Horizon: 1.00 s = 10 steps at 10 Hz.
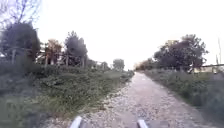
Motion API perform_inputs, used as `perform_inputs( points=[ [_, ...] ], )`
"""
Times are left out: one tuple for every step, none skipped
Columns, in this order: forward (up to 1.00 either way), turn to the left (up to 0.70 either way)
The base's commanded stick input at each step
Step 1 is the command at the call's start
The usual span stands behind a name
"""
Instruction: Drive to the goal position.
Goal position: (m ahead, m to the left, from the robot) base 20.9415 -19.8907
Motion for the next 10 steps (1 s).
perform_inputs(
  points=[
    [1.00, -0.11],
    [1.00, -0.18],
    [1.00, -0.24],
    [1.00, -0.30],
    [1.00, -0.36],
    [1.00, -0.40],
    [1.00, -0.40],
    [0.52, -0.69],
    [0.00, -1.00],
    [0.00, -1.00]
  ],
)
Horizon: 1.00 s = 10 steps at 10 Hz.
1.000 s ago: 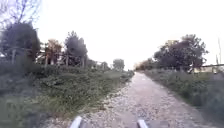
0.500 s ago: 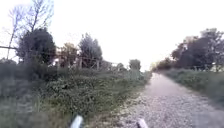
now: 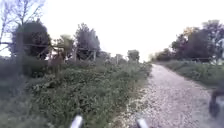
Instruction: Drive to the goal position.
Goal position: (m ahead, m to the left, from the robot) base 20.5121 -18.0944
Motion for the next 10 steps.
perform_inputs(
  points=[
    [0.00, -1.00],
    [0.00, -1.00],
    [0.00, -1.00],
    [0.00, -1.00],
    [0.00, -1.00],
    [0.00, -1.00],
    [0.00, -1.00],
    [0.00, -1.00],
    [0.00, -1.00],
    [0.00, -0.73]
  ],
)
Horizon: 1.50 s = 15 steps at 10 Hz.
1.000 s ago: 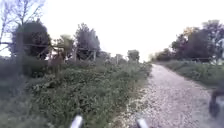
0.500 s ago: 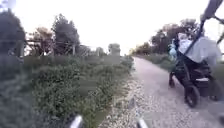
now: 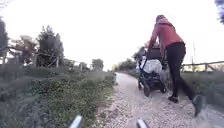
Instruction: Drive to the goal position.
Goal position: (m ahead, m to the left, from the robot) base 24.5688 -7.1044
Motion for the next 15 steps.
perform_inputs(
  points=[
    [0.00, -0.20],
    [0.00, 0.00],
    [0.00, 0.00],
    [0.00, 0.00],
    [0.00, 0.00],
    [0.63, 0.00],
    [1.00, 0.00],
    [1.00, 0.00],
    [1.00, 0.00],
    [1.00, -0.12],
    [1.00, -0.34],
    [1.00, -0.40],
    [1.00, -0.40],
    [1.00, -0.40],
    [1.00, -0.37]
  ],
)
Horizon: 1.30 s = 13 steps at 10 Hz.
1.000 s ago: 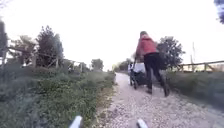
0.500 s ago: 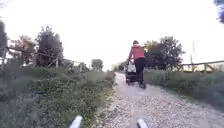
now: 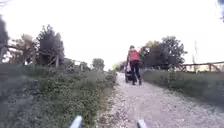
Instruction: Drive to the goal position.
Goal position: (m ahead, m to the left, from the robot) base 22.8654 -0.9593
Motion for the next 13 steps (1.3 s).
perform_inputs(
  points=[
    [1.00, -0.12],
    [1.00, 0.00],
    [1.00, 0.00],
    [1.00, 0.00],
    [1.00, 0.00],
    [1.00, -0.25],
    [1.00, -0.40],
    [1.00, -0.40],
    [1.00, -0.22],
    [1.00, 0.00],
    [1.00, 0.00],
    [1.00, 0.00],
    [1.00, 0.12]
  ],
)
